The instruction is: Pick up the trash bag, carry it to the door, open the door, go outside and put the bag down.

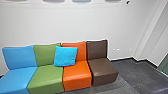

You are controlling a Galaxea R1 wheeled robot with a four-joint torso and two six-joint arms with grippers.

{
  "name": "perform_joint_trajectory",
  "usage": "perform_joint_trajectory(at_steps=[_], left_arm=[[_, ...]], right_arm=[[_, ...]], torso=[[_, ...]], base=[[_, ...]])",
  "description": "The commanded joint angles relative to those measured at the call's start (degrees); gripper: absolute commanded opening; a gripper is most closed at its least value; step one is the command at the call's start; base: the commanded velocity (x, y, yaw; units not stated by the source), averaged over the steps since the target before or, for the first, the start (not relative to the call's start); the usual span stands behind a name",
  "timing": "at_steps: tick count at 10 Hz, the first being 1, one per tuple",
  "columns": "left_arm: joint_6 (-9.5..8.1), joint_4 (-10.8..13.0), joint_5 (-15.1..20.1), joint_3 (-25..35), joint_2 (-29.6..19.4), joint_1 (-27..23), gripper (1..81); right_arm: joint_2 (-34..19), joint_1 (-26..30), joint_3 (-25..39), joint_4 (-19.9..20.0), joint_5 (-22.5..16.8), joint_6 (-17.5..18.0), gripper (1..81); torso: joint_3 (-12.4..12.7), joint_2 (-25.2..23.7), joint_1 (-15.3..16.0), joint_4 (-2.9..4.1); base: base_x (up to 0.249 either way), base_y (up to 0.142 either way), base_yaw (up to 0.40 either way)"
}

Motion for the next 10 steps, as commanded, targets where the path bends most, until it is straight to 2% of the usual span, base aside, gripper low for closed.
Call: perform_joint_trajectory(at_steps=[1, 2, 3, 4, 7, 8, 9, 10], left_arm=[[0.67, -0.54, 5.47, -0.74, -0.46, -2.49, 1.0], [0.67, -0.54, 5.47, -0.75, -0.28, -2.49, 1.0], [0.67, -0.54, 5.47, -0.75, -0.11, -2.40, 1.0], [0.67, -0.54, 5.47, -0.75, -0.02, -2.40, 1.0], [0.67, -0.54, 5.47, -1.10, 0.77, -2.40, 1.0], [0.67, -0.63, 5.47, -1.98, 1.21, -2.40, 1.0], [0.67, -0.72, 5.47, -3.20, 1.82, -2.32, 1.0], [0.67, -0.63, 5.47, -4.35, 2.53, -2.14, 1.0]], right_arm=[[0.01, 2.28, -1.37, -0.94, -3.72, -0.26, 81.1], [0.37, 2.37, -1.64, -1.11, -3.81, -0.26, 81.1], [0.46, 2.55, -1.28, -1.20, -3.81, -0.53, 81.1], [0.46, 2.55, -1.28, -1.29, -3.81, -0.62, 81.1], [1.42, 2.37, -3.13, -1.29, -3.72, -0.62, 81.1], [1.69, 2.37, -3.75, -1.29, -3.72, -0.62, 81.1], [1.95, 2.37, -4.18, -1.29, -3.72, -0.62, 81.1], [2.04, 2.37, -4.27, -1.29, -3.81, -0.62, 81.1]], torso=[[5.32, 5.64, -3.65, 0.00], [7.22, 7.80, -5.07, 0.00], [3.91, 9.86, -6.44, 0.00], [5.05, 11.48, -7.51, 0.00], [6.01, 17.11, -11.19, 0.00], [6.01, 13.53, -8.89, 0.00], [8.14, 15.41, -10.12, 0.00], [9.10, 16.02, -10.51, 0.00]], base=[[0.000, 0.000, 0.000], [0.000, 0.000, 0.000], [0.000, 0.000, 0.000], [0.000, 0.000, 0.000], [0.000, 0.000, 0.000], [0.000, 0.000, 0.000], [0.000, 0.000, 0.000], [0.000, 0.000, 0.000]])
